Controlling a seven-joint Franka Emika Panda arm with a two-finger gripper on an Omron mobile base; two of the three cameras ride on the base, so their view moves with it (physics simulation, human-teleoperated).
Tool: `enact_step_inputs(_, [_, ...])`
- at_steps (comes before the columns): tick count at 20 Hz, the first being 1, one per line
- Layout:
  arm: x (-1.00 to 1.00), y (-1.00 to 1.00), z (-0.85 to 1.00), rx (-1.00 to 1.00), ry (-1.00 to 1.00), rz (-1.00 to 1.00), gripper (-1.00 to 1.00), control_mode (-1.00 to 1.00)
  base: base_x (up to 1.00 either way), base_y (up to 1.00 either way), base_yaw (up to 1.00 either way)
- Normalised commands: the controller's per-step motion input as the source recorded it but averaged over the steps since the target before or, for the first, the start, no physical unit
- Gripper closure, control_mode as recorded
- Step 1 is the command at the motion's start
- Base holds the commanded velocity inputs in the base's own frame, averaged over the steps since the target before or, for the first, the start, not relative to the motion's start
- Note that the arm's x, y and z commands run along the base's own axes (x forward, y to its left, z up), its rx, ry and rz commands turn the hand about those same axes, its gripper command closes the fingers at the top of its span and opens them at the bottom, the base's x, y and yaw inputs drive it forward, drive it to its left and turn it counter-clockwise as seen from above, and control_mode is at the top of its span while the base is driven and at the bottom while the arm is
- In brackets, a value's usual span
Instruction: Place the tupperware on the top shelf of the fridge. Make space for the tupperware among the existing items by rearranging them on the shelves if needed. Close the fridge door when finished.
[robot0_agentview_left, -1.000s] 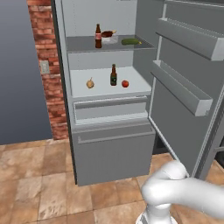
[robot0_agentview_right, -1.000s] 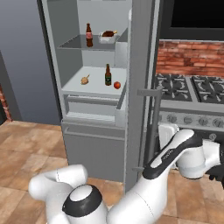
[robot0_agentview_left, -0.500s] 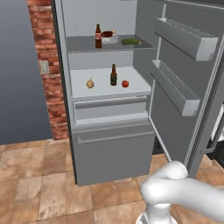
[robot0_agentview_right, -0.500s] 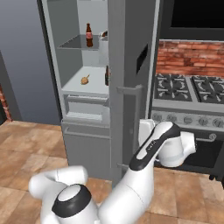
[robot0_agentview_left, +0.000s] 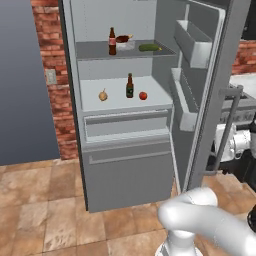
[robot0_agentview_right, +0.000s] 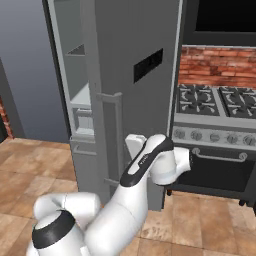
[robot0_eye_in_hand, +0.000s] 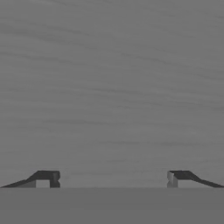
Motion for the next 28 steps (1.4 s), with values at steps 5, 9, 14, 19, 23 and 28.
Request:
enact_step_inputs(5, [0.07, 1.0, 0.1, -0.06, -0.26, 0.0, -1.0, -1.0, 0.0, 0.0, 0.0])
enact_step_inputs(9, [0.2, 0.98, 0.38, -0.08, -0.17, 0.0, -1.0, -1.0, 0.0, 0.0, 0.0])
enact_step_inputs(14, [0.35, 0.78, 0.55, -0.08, -0.05, 0.0, -1.0, -1.0, 0.0, 0.0, 0.0])
enact_step_inputs(19, [0.54, 0.35, 0.5, -0.01, 0.05, -0.05, -1.0, -1.0, 0.0, 0.0, 0.0])
enact_step_inputs(23, [0.62, 0.04, 0.44, 0.0, 0.14, -0.08, -1.0, -1.0, 0.0, 0.0, 0.0])
enact_step_inputs(28, [0.53, 0.07, 0.22, 0.0, 0.07, -0.08, -1.0, -1.0, 0.0, 0.0, 0.0])
